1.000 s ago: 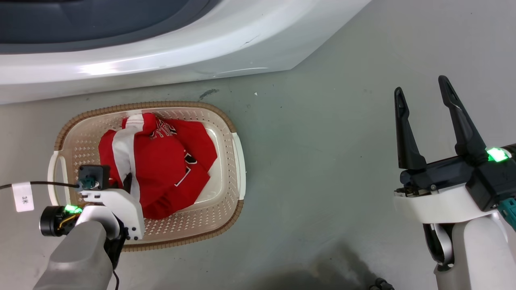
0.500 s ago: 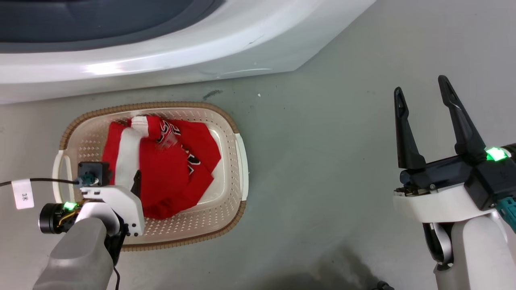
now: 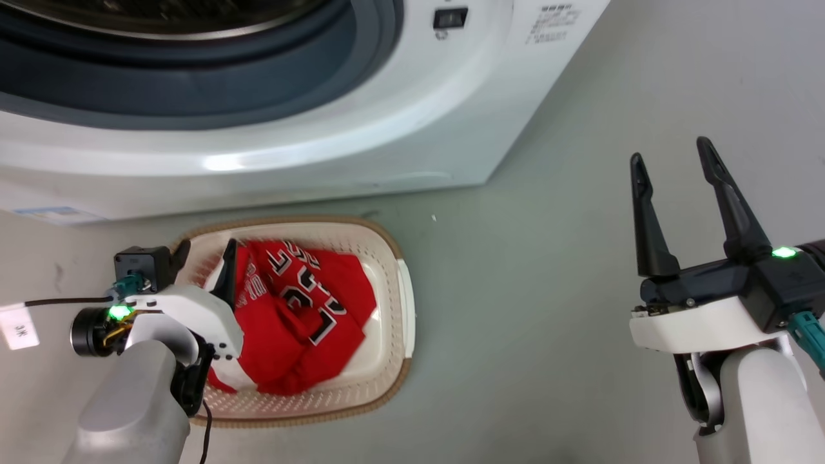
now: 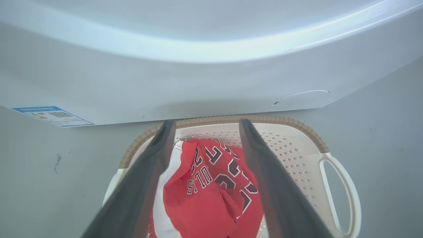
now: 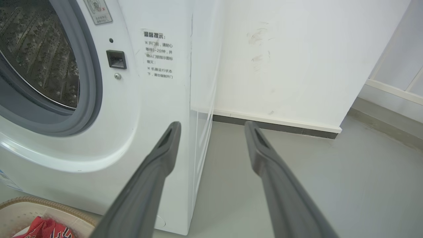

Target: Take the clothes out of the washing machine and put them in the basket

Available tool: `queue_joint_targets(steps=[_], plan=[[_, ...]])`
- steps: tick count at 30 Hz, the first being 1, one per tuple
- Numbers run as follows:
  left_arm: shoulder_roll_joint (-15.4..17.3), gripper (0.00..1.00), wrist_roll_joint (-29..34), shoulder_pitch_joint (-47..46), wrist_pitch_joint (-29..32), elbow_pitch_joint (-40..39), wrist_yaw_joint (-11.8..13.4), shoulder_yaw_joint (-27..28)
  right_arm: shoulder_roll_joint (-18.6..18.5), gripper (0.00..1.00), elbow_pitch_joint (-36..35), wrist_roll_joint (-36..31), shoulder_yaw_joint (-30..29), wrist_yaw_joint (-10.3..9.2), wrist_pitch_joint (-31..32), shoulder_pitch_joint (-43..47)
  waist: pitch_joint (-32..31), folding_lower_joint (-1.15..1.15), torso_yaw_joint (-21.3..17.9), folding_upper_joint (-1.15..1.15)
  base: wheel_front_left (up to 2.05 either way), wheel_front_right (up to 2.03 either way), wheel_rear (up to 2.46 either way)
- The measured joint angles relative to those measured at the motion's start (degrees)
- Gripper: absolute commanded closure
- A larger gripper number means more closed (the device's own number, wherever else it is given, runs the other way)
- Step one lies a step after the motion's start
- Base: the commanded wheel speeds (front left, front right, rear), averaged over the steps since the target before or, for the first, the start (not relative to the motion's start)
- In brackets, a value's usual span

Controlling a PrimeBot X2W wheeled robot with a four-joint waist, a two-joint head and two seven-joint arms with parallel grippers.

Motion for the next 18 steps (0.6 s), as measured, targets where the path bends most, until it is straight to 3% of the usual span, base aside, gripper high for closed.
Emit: queue_joint_targets(steps=[6,13,18], plan=[[-0.6,0.0,6.6,6.1,0.0,-15.8,1.6,9.0,0.0,0.0,1.2,0.1,-1.7,0.0,0.0,1.3,-6.1,0.0,1.7,0.0,0.0,0.0,0.0],[-4.6,0.0,13.6,14.7,0.0,-32.1,2.3,18.0,0.0,0.0,2.0,0.8,-2.7,0.0,0.0,2.5,-13.1,-0.01,3.5,0.0,0.0,0.0,0.0],[-7.9,0.0,18.3,21.2,0.0,-41.6,2.2,21.2,0.0,0.0,2.5,2.0,-3.4,0.0,0.0,4.8,-17.5,-0.01,4.4,0.0,0.0,0.0,0.0]])
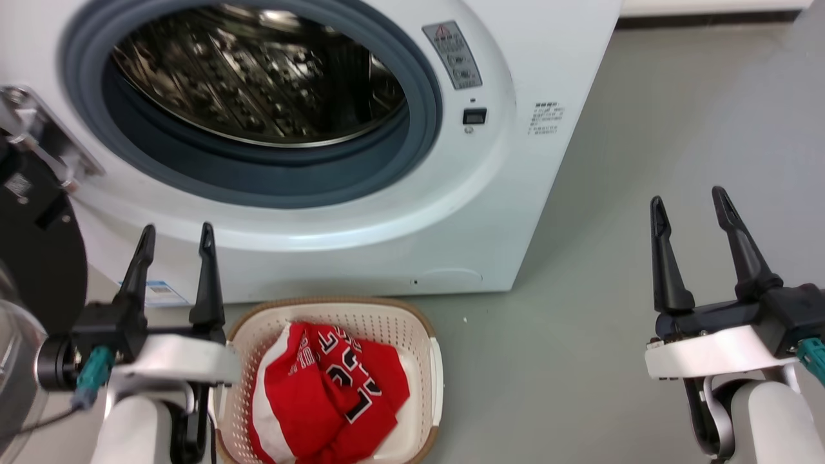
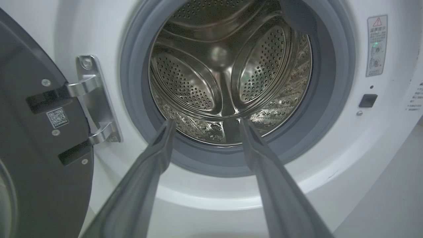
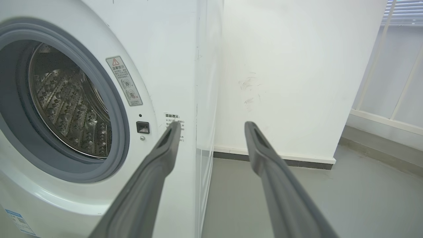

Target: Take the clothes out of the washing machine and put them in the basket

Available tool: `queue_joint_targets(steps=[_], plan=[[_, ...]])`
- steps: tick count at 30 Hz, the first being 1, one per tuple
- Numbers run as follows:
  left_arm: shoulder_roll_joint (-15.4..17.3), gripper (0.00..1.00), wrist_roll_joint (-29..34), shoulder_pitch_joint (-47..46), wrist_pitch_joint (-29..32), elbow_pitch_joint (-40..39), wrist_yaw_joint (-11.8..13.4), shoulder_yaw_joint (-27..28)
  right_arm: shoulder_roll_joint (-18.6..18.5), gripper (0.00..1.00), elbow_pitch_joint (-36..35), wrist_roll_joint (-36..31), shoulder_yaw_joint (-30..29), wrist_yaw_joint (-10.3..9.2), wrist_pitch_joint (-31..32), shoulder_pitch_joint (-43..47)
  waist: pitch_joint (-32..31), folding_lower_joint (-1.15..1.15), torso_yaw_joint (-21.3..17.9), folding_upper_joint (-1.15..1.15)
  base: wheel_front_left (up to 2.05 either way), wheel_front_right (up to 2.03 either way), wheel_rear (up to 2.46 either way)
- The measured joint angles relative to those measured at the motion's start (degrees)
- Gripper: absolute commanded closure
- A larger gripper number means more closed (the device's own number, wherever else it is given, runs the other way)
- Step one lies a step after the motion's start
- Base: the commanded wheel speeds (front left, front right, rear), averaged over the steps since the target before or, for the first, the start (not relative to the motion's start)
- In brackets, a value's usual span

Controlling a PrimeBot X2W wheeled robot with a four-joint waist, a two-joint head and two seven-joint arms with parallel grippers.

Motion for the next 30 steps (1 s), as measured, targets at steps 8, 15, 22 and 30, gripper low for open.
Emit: queue_joint_targets(steps=[8,15,22,30], plan=[[-3.5,0.0,5.9,7.7,0.0,-10.1,-0.3,2.0,0.0,0.0,-0.5,1.4,-0.6,0.0,0.0,2.9,-4.4,0.0,0.3,0.0,0.0,0.0,0.0],[-5.6,0.0,8.4,12.4,0.0,-12.4,0.4,2.2,0.0,0.0,-0.3,1.8,0.5,0.0,0.0,6.3,-6.4,0.0,-0.3,0.0,0.0,0.0,0.0],[-6.6,0.0,9.0,14.9,0.0,-12.0,0.4,2.4,0.0,0.0,-0.1,2.7,0.7,0.0,0.0,7.7,-7.9,0.0,-1.1,0.0,0.0,0.0,0.0],[-7.1,0.0,9.9,15.6,0.0,-12.1,0.9,2.8,0.0,0.0,0.3,2.9,0.6,0.0,0.0,8.1,-8.7,0.01,-1.5,0.0,0.0,0.0,0.0]])
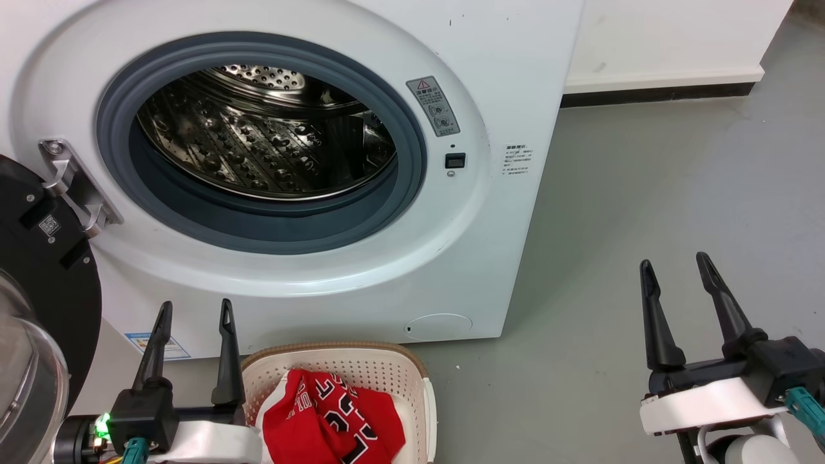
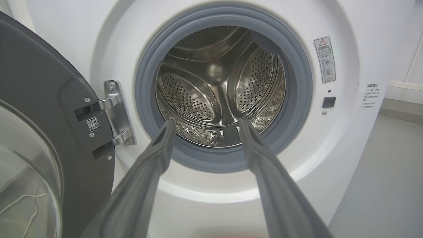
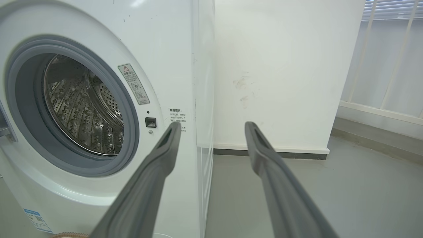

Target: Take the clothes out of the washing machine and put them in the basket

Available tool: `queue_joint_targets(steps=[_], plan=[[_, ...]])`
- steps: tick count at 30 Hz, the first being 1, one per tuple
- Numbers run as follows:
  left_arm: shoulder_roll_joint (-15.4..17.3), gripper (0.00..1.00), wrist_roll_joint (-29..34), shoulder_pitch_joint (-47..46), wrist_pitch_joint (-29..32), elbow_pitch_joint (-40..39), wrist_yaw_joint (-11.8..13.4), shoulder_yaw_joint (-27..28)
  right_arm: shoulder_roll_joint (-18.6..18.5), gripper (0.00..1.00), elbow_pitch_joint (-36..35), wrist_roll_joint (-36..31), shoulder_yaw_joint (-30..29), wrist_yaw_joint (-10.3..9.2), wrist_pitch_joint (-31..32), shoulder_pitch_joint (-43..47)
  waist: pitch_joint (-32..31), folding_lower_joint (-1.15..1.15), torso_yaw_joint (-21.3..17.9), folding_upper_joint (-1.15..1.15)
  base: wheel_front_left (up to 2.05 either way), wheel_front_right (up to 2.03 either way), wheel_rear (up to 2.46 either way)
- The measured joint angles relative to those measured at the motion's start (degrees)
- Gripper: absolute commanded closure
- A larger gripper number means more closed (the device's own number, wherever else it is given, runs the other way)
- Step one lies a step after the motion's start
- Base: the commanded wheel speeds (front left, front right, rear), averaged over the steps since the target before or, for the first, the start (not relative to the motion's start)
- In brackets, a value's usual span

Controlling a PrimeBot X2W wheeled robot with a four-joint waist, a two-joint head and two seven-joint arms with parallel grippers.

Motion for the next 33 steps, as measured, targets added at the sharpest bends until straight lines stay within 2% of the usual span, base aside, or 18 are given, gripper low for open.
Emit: queue_joint_targets(steps=[33], plan=[[-0.7,0.0,0.9,0.0,0.0,-0.9,-0.3,0.2,0.0,0.0,0.5,-0.1,0.1,0.0,0.0,0.1,0.8,0.0,-0.5,0.0,0.0,0.0,0.0]])
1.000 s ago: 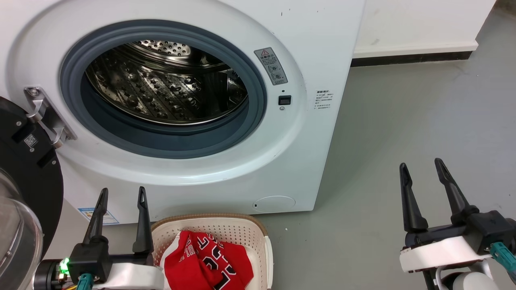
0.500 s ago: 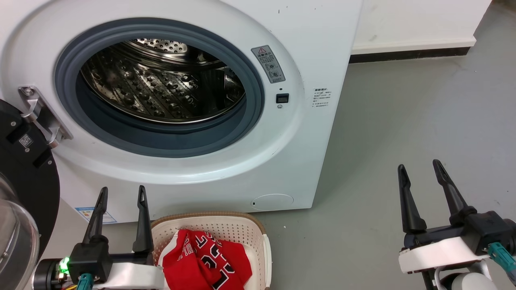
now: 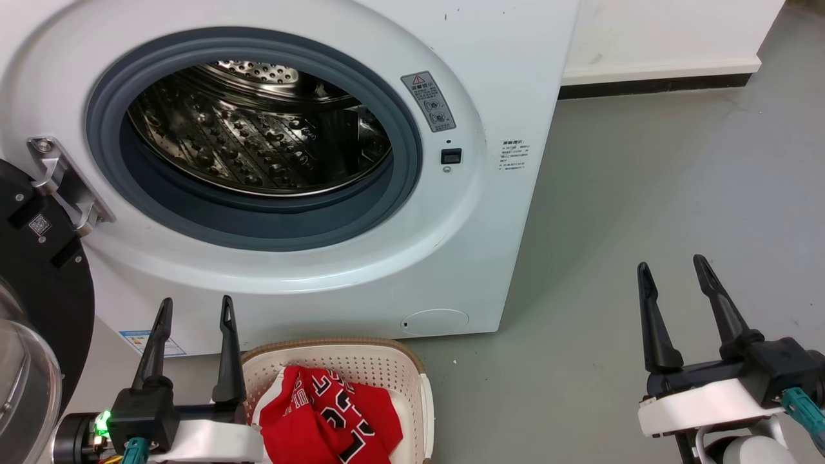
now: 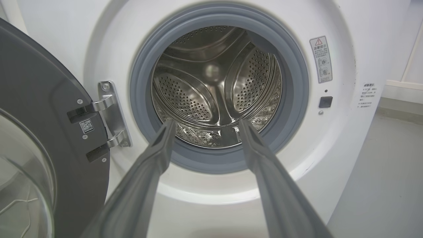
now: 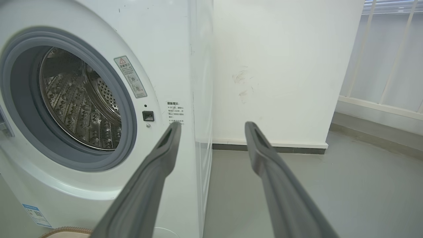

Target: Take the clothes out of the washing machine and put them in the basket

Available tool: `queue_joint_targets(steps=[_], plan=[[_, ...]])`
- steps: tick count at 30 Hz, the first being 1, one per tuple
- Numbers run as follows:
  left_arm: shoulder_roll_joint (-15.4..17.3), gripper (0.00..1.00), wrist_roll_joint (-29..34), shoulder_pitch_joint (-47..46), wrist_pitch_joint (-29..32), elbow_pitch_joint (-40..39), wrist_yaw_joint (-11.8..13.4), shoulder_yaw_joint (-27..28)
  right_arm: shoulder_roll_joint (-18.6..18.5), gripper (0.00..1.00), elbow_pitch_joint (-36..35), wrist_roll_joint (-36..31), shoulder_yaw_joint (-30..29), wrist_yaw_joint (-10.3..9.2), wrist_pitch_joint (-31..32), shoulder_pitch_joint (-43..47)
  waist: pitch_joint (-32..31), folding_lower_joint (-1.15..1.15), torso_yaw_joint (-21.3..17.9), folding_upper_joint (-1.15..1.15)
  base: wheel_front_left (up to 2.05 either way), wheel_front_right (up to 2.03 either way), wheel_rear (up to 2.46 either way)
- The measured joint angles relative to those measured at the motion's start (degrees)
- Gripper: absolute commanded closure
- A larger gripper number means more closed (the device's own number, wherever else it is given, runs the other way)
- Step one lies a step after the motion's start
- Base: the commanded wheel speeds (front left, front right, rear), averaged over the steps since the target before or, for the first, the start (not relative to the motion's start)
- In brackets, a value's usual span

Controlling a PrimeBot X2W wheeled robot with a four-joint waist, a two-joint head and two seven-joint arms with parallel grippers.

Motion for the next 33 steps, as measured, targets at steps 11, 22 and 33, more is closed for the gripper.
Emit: queue_joint_targets(steps=[11,22,33], plan=[[-0.5,1.0,-2.9,0.3,1.4,3.4,-0.2,0.2,0.0,1.0,2.6,3.0,0.3,0.01,0.5,1.4,0.0,0.0,0.2,0.0,0.0,0.0,0.0],[-0.5,1.0,-16.0,-0.2,4.4,5.4,-1.0,0.4,-0.6,1.0,4.3,16.9,0.4,0.01,2.7,1.3,-0.3,0.0,0.5,0.0,0.0,0.0,0.0],[-0.5,1.0,-27.4,-1.4,6.9,7.1,-1.8,0.7,-1.1,1.0,5.4,28.7,0.3,0.0,5.0,0.9,-0.6,0.0,0.9,0.0,0.0,0.0,0.0]])
